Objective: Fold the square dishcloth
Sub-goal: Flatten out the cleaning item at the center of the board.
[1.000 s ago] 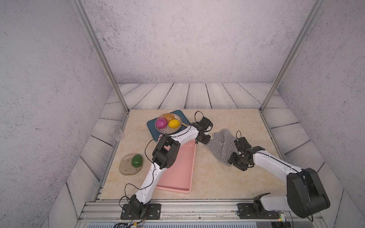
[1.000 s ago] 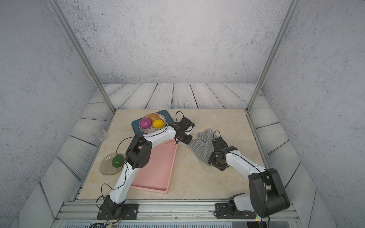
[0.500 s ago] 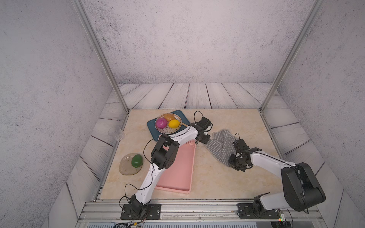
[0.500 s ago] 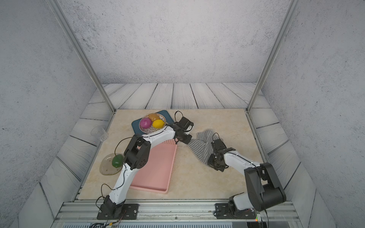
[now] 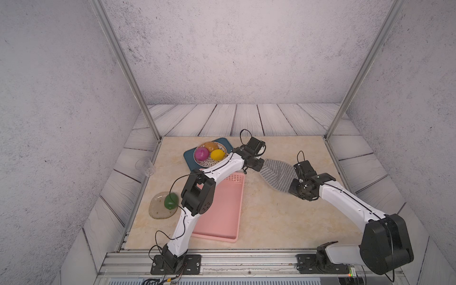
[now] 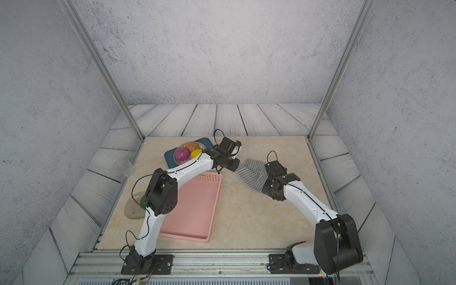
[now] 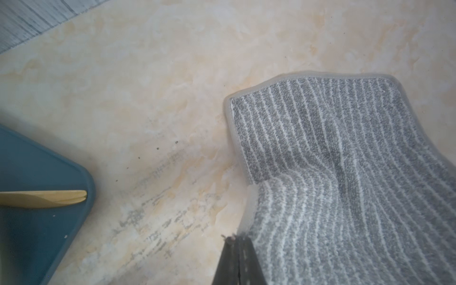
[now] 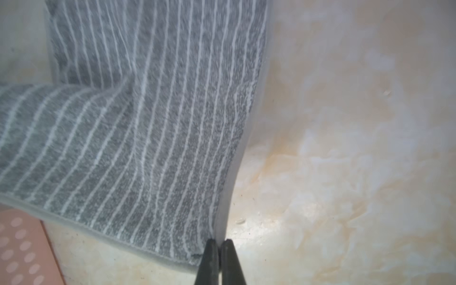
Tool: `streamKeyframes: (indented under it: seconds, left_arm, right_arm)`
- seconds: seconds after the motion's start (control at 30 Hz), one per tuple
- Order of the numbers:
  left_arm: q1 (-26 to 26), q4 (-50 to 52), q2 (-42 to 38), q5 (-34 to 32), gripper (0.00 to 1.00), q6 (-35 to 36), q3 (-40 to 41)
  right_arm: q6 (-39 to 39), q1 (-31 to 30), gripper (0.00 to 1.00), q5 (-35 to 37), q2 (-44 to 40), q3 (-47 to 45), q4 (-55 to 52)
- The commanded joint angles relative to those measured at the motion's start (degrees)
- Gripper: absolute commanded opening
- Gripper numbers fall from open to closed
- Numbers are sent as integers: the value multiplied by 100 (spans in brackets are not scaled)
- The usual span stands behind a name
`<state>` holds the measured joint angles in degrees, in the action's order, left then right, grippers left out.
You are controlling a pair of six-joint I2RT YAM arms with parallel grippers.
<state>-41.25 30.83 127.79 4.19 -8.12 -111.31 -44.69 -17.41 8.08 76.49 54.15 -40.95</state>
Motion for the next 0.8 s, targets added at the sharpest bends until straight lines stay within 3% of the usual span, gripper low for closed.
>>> streamKeyframes:
  seconds: [0.0, 0.17, 0.5, 0.63, 0.77]
  left_arm:
    - [62, 107, -143, -145, 0, 18, -337]
    - [141, 222, -139, -271, 0, -98, -818]
    - [390, 696, 706, -282, 0, -511, -2927]
    - [417, 728, 588, -286, 0, -554, -2835]
    - [372, 568, 286, -42, 0, -714, -1955]
  right_arm:
    - [295, 158, 0, 759, -23, 498, -517]
    - [634, 527, 0, 849, 301, 1284, -439]
    - [1498, 1141, 0, 237, 2202, 4270, -965]
    - [1701, 1222, 0, 48, 2600, 4992, -1529]
    - [1662, 1223, 0, -66, 2309, 4219, -1307]
